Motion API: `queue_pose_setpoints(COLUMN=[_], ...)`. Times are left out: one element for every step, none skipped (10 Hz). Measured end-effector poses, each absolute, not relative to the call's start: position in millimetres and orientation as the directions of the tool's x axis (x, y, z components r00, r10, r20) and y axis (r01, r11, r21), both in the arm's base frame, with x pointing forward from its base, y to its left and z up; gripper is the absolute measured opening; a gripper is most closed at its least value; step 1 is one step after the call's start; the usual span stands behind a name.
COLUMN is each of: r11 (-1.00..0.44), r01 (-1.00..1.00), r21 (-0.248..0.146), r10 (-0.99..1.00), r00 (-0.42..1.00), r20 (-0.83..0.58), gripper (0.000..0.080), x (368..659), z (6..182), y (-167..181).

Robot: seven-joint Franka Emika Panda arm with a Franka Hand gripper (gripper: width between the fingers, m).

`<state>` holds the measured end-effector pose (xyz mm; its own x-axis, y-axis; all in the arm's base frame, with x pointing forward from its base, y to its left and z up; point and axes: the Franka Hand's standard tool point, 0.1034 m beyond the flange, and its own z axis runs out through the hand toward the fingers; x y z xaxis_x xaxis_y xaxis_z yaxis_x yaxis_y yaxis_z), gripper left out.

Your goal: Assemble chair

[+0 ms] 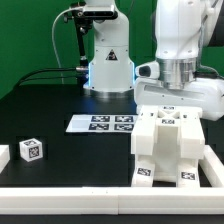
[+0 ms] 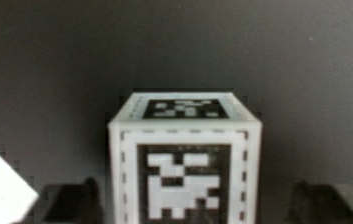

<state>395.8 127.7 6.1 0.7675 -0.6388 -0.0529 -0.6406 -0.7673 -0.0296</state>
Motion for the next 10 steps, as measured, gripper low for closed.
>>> queue_pose_setpoints(r11=[-0.767,-0.767,-0.767,-0.767,-0.770,-0.777,-0.787,-0.800,-0.817,-0.827], r01=[-0.641,-0.641,-0.641,-0.640,-0.638,-0.629,-0.613,-0.592,-0.564,-0.544], r21=[-0.029,-0.030,-0.030,-0.030,-0.034,-0.043,-0.062,-0.092,-0.123,-0.142], r10=[-0.639,-0.639,-0.639,-0.639,-0.636,-0.626,-0.607,-0.582,-0.549,-0.525], r00=[0.767,0.767,0.767,0.768,0.770,0.777,0.789,0.805,0.825,0.838], r20=[-0.053,-0.053,-0.053,-0.053,-0.055,-0.066,-0.095,-0.118,-0.136,-0.148], gripper=[0.0375,0.0279,0.0279,0.0279,0.0279,0.0279,0.0279,0.0279,0.0279,0.0281], x=[396,396,396,396,397,396,396,399,404,409], z=[6.1,6.1,6.1,6.4,10.3,19.7,38.8,64.6,91.7,116.1], y=[128,128,127,127,127,126,126,123,117,111])
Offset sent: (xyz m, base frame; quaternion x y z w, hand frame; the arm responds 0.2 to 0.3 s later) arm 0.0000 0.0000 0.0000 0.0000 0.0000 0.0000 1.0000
